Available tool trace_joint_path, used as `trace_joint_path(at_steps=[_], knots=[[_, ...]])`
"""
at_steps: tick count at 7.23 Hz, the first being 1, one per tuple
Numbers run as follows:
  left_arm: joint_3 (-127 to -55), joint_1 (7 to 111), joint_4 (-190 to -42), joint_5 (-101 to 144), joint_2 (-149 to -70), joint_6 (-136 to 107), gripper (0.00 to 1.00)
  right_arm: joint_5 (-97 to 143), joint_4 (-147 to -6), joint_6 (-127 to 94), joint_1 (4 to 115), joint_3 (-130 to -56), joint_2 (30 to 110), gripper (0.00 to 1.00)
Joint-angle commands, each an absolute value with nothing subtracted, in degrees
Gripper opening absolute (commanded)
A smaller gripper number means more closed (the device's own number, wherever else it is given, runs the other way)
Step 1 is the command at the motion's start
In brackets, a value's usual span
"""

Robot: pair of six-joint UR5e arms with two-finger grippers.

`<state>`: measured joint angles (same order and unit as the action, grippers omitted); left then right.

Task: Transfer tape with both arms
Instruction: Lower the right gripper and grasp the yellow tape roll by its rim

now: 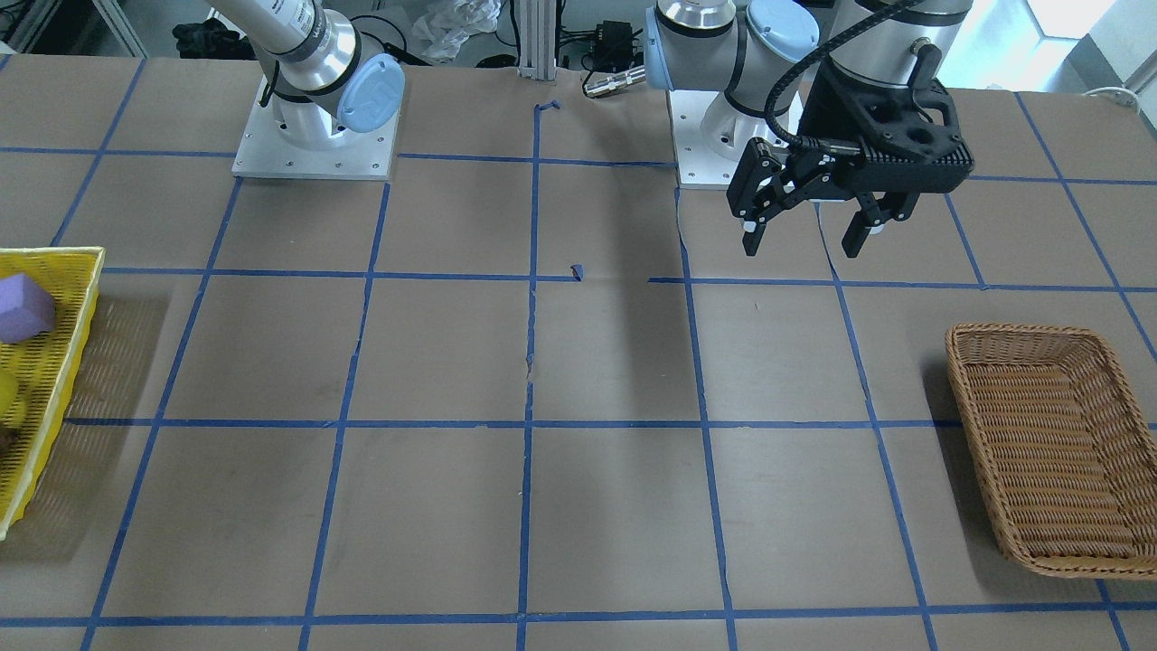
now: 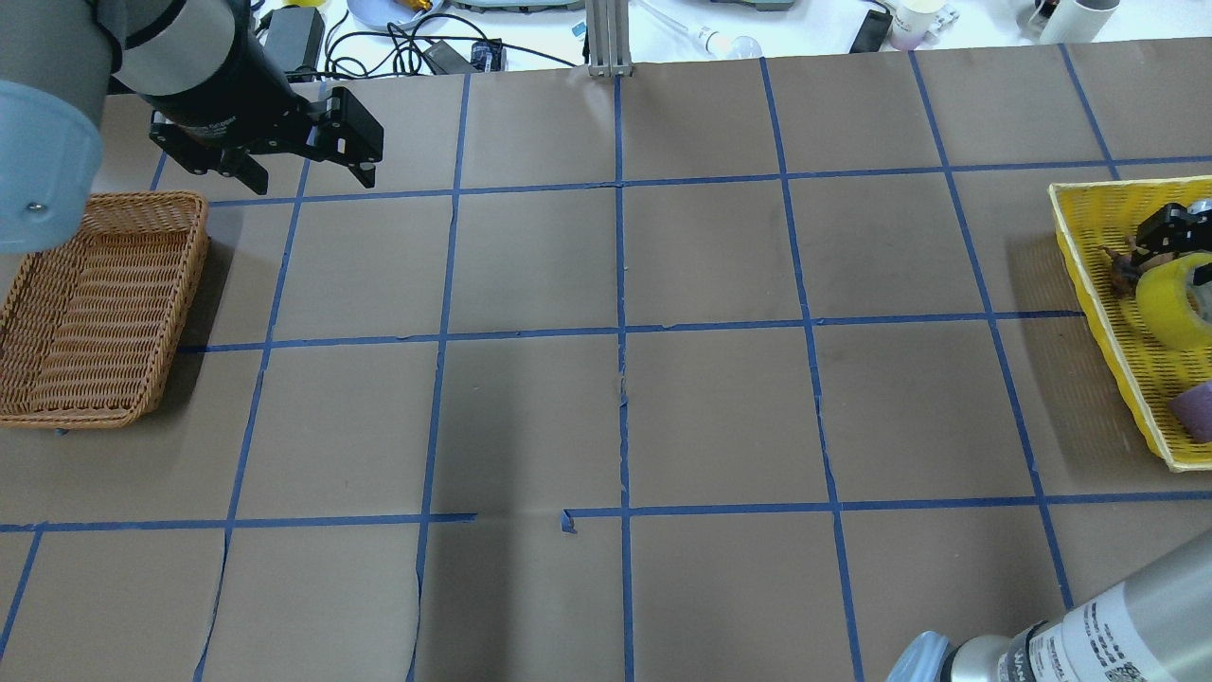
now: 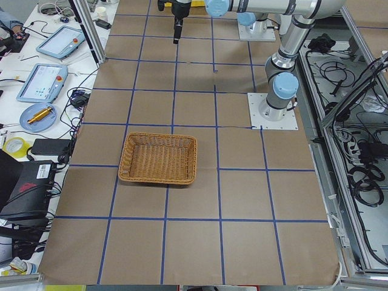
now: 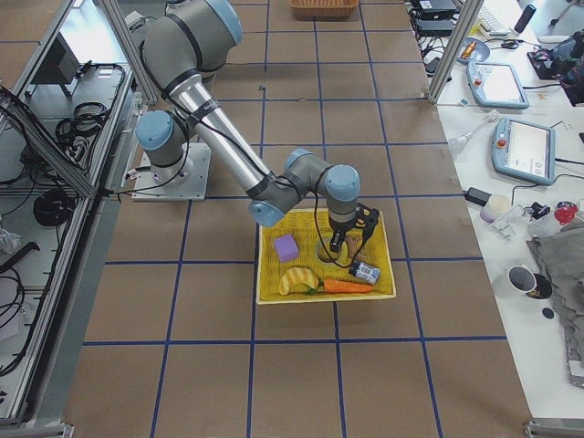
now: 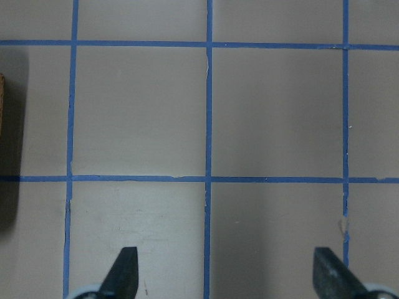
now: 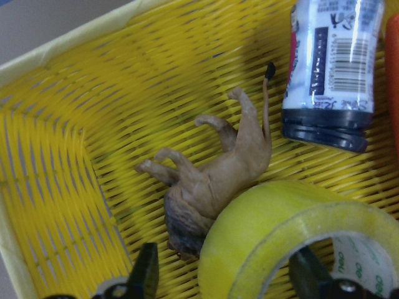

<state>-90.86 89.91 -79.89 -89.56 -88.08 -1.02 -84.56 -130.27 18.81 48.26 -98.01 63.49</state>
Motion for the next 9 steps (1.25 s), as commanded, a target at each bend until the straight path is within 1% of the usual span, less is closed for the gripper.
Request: trace_joint_path(at_steps=[1, 2, 3, 4, 5, 7, 9], knots=[[-90.88, 89.91, -79.89, -89.56, -88.07, -1.05, 1.00, -84.64, -129.56, 18.81, 48.25, -97.82, 63.98, 0.03], [-90.79, 89.91, -79.89, -89.56, -88.15, -1.05, 1.00, -84.81, -129.38, 18.90, 48.25, -97.56, 64.07, 0.00], [-90.79, 89.91, -79.89, -89.47, -88.07, -1.05, 1.00, -84.81, -128.50, 18.81, 48.34, -97.30, 65.03, 0.00], [-90.79, 89.91, -79.89, -89.56, -88.07, -1.05, 1.00, -84.90, -126.76, 17.94, 49.30, -97.38, 68.00, 0.00], [-90.79, 89.91, -79.89, -89.47, -88.07, -1.05, 1.00, -84.82, -122.39, 12.45, 51.74, -97.30, 71.33, 0.00], [-90.79, 89.91, -79.89, -89.47, -88.07, -1.05, 1.00, -85.43, -115.35, -3.16, 61.91, -97.38, 76.62, 0.00], [-90.70, 89.91, -79.89, -89.47, -87.98, -1.05, 1.00, -85.78, -113.73, -25.46, 76.47, -97.47, 78.05, 0.00]])
